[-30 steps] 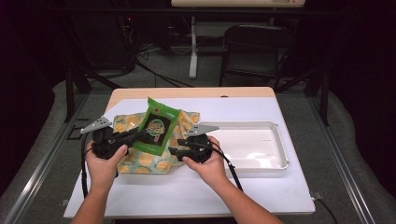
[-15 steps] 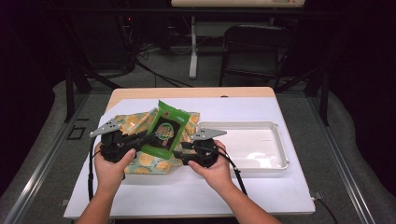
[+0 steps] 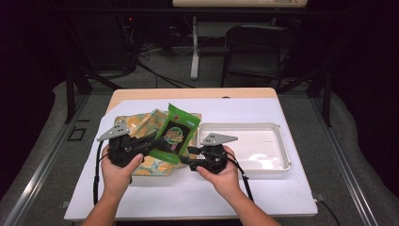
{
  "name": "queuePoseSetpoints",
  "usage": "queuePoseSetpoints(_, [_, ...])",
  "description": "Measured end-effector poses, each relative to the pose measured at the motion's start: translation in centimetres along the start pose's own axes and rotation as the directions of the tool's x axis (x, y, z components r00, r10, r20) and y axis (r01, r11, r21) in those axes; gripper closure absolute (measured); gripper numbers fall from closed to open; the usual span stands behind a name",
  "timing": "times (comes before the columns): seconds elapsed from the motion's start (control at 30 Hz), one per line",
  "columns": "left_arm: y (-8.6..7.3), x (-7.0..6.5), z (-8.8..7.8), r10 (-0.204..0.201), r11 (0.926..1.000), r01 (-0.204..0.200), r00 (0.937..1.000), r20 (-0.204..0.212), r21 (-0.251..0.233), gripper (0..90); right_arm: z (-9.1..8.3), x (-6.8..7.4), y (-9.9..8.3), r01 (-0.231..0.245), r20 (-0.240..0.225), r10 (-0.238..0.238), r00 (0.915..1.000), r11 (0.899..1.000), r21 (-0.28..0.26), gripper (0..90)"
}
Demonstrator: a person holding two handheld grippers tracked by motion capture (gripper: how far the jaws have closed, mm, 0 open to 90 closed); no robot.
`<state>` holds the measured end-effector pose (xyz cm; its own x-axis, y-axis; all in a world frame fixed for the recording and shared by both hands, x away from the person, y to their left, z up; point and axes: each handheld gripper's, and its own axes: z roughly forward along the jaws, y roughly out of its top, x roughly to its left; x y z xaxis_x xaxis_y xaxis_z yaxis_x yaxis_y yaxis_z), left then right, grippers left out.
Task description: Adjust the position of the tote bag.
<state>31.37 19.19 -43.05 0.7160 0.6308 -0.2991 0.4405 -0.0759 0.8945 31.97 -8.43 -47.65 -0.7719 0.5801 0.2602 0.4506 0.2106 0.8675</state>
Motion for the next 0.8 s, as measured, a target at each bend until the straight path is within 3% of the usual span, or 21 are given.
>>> queuePoseSetpoints(0.33, [-0.4,-0.7,1.1,0.022,0.9997,-0.022,0.9995,0.025,0.013,73.0,-0.5,-0.8,-0.7,-0.046,-0.009,0.046,0.9989,0.999,-0.02,50.8])
queuePoseSetpoints(0.8, [-1.0,-0.8,1.9,0.008,0.9996,-0.009,0.9992,0.038,0.026,72.8,-0.4,-1.3,-1.2,-0.116,-0.033,0.115,0.9928,0.992,-0.042,50.8])
